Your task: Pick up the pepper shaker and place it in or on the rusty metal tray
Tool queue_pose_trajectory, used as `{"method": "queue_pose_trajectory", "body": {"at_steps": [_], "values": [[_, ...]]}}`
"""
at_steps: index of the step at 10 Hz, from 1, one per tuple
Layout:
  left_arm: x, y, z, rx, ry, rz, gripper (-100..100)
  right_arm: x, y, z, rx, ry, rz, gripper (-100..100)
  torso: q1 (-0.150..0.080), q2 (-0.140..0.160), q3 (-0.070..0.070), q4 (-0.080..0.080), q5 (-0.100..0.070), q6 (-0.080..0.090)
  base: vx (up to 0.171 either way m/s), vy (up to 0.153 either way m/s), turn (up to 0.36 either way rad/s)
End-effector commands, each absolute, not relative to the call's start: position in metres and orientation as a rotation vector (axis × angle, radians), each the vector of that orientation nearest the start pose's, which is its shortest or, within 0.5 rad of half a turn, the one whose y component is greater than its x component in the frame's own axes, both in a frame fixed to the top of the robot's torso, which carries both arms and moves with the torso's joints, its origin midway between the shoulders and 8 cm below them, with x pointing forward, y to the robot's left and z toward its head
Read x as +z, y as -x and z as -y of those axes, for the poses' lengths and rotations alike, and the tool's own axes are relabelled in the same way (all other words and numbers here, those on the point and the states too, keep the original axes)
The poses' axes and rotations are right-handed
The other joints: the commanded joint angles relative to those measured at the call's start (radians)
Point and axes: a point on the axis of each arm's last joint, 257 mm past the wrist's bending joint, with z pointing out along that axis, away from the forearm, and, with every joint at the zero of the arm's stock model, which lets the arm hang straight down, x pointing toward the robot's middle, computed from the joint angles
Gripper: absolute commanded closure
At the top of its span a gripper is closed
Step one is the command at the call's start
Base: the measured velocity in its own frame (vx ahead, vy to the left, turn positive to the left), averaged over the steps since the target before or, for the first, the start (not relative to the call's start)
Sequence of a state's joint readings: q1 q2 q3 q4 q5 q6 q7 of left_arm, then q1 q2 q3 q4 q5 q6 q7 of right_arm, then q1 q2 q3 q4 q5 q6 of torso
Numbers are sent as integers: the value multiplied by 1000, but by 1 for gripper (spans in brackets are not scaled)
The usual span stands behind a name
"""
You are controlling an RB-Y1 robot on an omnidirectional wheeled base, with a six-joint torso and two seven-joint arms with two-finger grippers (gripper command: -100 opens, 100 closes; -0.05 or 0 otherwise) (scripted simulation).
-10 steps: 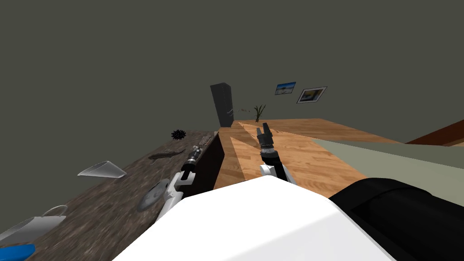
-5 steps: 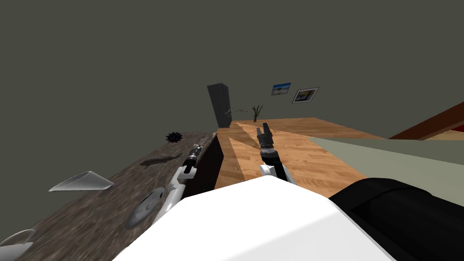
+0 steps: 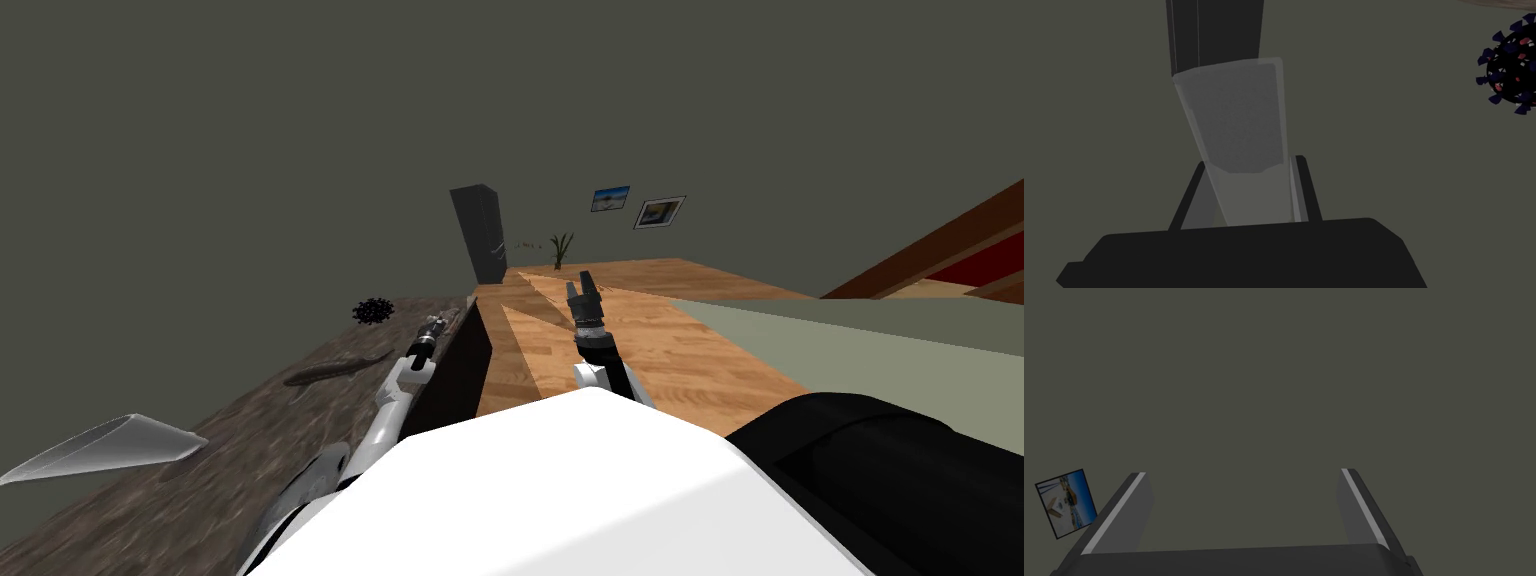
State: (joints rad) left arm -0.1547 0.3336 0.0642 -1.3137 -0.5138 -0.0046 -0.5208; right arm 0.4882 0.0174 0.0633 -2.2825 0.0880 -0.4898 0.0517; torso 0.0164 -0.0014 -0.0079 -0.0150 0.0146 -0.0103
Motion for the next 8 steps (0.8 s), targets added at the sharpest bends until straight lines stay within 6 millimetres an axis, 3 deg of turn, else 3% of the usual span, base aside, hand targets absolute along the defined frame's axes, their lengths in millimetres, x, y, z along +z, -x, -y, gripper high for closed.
{"method": "queue_pose_trajectory", "body": {"at_steps": [1,8], "values": [[-240,-588,-369,-57,235,-1642,100,27,-350,248,1267,-599,-660,0,0,0,0,0,0,0,87,55,-87],[-230,-612,-383,49,212,-1668,100,27,-350,248,1267,-599,-660,0,-4,2,1,0,-3,0,60,58,-83]]}}
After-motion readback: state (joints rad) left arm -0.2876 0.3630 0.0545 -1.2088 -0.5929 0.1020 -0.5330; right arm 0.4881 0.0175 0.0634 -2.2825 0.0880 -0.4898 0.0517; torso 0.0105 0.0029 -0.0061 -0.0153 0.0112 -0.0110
